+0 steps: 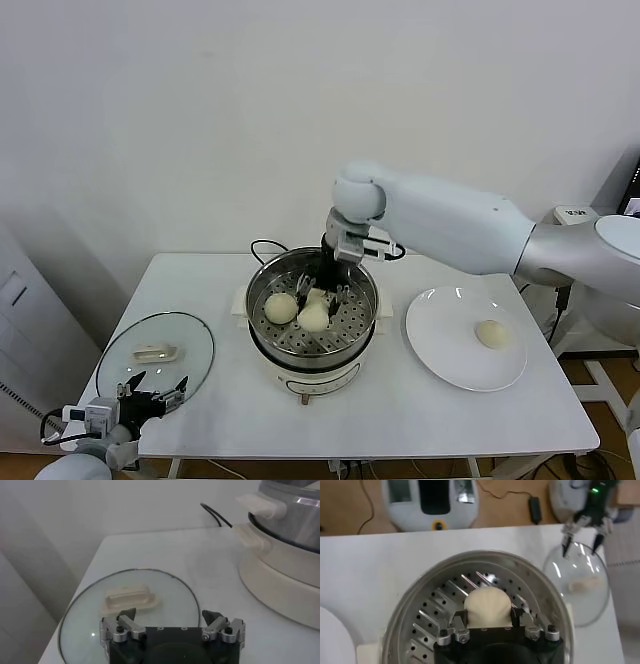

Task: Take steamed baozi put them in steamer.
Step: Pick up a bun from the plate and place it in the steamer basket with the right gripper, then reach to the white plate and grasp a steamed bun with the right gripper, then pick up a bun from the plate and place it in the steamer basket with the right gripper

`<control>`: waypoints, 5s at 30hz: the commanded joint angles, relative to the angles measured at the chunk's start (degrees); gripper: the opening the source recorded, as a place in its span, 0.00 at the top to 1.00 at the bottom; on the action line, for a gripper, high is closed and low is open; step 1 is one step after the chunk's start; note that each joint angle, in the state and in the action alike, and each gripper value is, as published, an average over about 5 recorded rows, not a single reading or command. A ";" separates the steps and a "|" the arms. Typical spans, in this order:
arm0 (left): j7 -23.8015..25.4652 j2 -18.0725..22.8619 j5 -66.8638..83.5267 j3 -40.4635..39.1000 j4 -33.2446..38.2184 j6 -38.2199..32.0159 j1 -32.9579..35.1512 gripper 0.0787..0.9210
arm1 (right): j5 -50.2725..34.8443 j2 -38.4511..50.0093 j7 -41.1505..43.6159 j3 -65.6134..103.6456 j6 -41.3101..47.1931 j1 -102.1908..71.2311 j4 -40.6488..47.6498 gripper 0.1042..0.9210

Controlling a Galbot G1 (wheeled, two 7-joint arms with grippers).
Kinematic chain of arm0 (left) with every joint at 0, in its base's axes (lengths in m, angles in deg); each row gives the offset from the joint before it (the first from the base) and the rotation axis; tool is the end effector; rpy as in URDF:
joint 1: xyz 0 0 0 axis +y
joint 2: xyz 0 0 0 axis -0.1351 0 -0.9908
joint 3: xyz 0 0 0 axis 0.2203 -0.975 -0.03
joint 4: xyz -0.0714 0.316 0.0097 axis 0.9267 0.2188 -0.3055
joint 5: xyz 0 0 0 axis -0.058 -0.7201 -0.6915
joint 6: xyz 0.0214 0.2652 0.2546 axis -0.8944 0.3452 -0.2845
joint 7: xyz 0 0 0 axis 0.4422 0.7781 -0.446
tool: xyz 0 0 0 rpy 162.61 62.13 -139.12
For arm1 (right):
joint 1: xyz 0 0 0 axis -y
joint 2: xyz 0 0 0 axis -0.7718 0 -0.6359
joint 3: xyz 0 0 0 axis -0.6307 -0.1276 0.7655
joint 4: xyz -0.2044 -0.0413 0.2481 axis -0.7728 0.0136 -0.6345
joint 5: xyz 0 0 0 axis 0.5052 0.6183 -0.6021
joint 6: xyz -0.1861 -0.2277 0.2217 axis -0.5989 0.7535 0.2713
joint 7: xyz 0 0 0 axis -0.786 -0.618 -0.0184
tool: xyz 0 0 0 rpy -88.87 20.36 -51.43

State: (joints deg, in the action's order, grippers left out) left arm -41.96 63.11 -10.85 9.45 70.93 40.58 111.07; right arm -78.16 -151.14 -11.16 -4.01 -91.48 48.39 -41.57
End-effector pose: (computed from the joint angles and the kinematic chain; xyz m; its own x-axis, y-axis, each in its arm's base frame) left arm 0.2282 0.1016 -0.2734 -0.8402 0.0185 0.5419 0.0737 0.9940 0.0803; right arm 0.5318 0.1657 -0.0491 0.1482 -0.2572 0.9549 -0.0049 -0.9658 -0.2594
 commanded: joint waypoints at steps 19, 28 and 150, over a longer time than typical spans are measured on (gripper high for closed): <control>0.10 -0.09 0.14 0.08 -0.38 -0.33 0.23 0.12 | 9.13 -3.73 0.14 1.38 -4.52 -5.87 0.62 0.34; 0.11 -0.07 0.14 0.17 -0.46 -0.47 0.35 0.12 | 8.18 -2.60 0.80 4.89 -3.73 -2.48 2.88 0.13; -0.35 0.54 -0.65 -0.40 0.88 0.69 0.46 0.12 | -23.27 30.84 -9.22 -25.06 45.82 19.24 2.42 0.53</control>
State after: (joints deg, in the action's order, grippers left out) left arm -42.30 63.58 -11.40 9.12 71.75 41.22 111.62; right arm -82.14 -124.66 -18.48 -3.67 -57.68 43.23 -19.23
